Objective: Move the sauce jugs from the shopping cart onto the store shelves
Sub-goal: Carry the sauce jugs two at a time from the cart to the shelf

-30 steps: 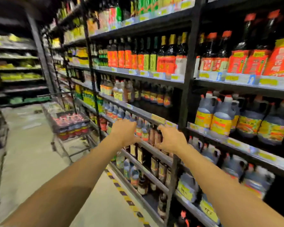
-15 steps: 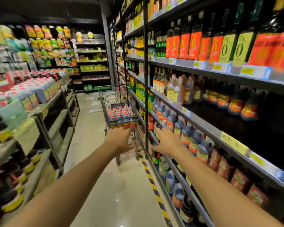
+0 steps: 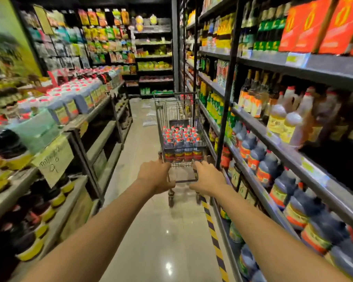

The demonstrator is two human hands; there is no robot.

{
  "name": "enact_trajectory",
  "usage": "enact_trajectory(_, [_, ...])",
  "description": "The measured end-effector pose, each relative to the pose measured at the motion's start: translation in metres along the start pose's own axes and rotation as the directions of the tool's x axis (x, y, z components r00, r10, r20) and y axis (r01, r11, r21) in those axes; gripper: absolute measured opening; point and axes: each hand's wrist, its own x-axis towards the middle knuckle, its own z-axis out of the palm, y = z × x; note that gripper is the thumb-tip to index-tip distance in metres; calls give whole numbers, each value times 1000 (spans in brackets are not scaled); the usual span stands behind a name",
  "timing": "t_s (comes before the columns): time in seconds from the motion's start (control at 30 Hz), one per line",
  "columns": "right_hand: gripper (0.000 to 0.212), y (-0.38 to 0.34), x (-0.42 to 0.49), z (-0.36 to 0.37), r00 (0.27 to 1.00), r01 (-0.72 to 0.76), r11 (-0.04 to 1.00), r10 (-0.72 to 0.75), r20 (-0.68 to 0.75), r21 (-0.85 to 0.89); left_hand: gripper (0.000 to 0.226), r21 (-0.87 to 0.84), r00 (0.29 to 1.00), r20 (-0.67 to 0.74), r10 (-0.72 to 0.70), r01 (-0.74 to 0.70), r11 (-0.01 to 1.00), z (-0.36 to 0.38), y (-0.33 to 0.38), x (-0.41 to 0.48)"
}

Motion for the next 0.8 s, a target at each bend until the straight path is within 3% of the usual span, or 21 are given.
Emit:
enact_trajectory(0.47, [75,-18,279,22,989,-81,991,94,118,-104,56,-78,995,82,55,-49,996,81,-137,255])
enact_trajectory(0.8, [72,30,481,63,974,-156,988,157,166,-16,68,-91,994,81,80,-72,993,148,-197,446])
